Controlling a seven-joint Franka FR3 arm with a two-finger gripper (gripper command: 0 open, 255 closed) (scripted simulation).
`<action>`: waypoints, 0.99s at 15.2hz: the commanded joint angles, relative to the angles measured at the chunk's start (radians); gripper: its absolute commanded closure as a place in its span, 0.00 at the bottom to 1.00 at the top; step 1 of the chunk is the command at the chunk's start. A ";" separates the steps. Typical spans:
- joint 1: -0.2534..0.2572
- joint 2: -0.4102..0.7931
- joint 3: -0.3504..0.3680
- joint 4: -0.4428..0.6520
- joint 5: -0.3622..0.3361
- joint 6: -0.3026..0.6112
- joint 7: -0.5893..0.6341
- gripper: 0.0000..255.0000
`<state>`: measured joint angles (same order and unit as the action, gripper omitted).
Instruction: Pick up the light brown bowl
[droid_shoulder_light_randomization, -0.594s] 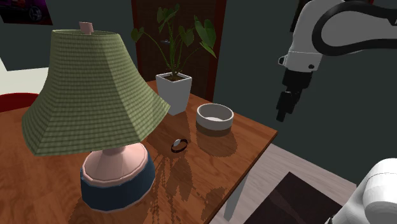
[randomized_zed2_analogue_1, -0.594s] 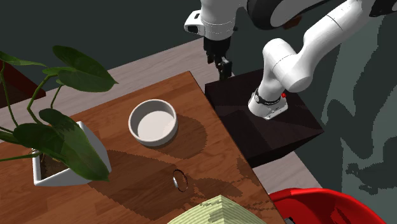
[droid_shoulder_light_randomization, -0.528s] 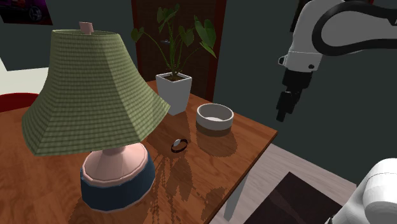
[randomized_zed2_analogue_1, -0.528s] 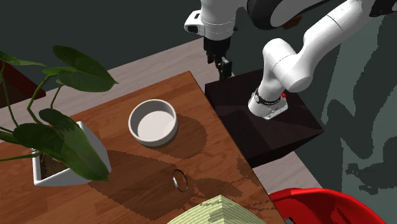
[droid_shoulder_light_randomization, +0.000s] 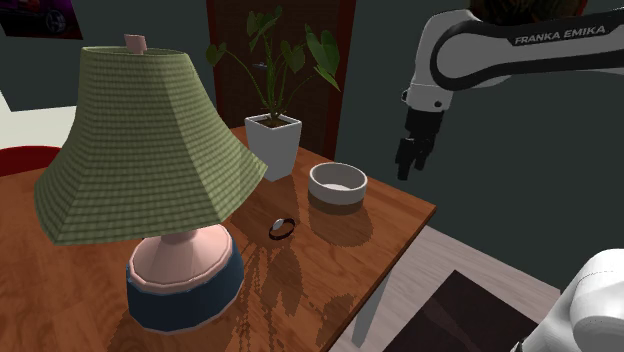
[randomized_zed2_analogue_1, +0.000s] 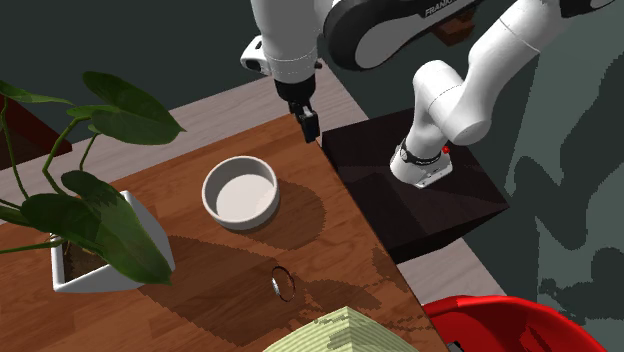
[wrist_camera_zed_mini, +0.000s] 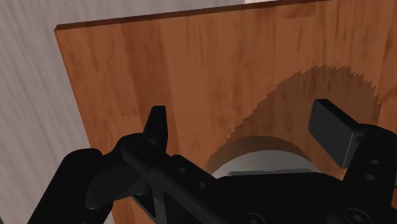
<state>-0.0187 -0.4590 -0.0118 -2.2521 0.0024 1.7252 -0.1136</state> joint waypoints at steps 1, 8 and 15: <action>0.001 0.082 0.002 0.047 0.000 0.036 0.004 0.00; 0.000 0.362 0.001 0.273 -0.004 0.090 0.008 0.00; 0.000 0.529 0.001 0.400 -0.006 0.130 0.010 0.00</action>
<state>-0.0187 0.0629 -0.0105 -1.8520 -0.0037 1.8467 -0.1028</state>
